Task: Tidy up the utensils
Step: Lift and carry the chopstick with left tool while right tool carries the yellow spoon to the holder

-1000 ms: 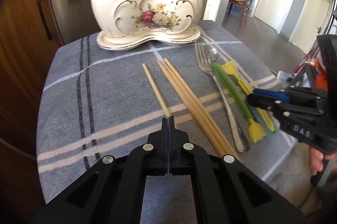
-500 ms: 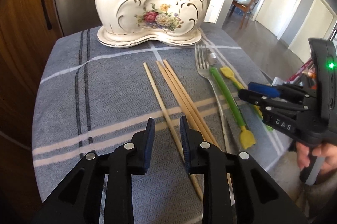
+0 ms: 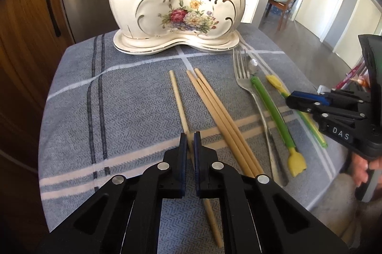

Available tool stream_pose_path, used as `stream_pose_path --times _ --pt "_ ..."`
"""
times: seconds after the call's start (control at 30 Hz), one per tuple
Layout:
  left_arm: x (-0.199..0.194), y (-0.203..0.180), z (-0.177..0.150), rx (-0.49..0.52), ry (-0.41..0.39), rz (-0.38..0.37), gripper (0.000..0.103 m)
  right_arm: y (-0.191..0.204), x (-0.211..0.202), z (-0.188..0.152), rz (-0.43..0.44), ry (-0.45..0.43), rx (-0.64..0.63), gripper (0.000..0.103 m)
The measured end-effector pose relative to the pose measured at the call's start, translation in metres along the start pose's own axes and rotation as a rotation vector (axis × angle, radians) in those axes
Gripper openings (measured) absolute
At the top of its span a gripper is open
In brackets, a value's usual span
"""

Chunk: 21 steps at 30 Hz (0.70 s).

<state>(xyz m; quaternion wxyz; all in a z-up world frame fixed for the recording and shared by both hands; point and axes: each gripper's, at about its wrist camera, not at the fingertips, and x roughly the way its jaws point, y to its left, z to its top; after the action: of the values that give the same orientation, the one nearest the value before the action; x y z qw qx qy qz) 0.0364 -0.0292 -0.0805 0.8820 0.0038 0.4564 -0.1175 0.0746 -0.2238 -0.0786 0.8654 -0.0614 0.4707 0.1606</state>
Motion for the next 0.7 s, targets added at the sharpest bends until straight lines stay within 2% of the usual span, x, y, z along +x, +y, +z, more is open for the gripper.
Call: stream_pose_path --times 0.1,0.37,0.7 --pt "-0.009 0.004 -0.002 0.007 -0.034 -0.012 0.005 0.001 -0.007 -0.002 0.001 -0.029 0.004 0.01" --pt "-0.034 0.018 0.003 0.016 -0.137 0.011 0.004 0.01 -0.032 0.001 0.016 -0.147 0.013 0.01" --pt "-0.085 0.039 0.016 0.031 -0.362 0.095 0.005 0.039 -0.075 0.027 0.032 -0.384 -0.019 0.01"
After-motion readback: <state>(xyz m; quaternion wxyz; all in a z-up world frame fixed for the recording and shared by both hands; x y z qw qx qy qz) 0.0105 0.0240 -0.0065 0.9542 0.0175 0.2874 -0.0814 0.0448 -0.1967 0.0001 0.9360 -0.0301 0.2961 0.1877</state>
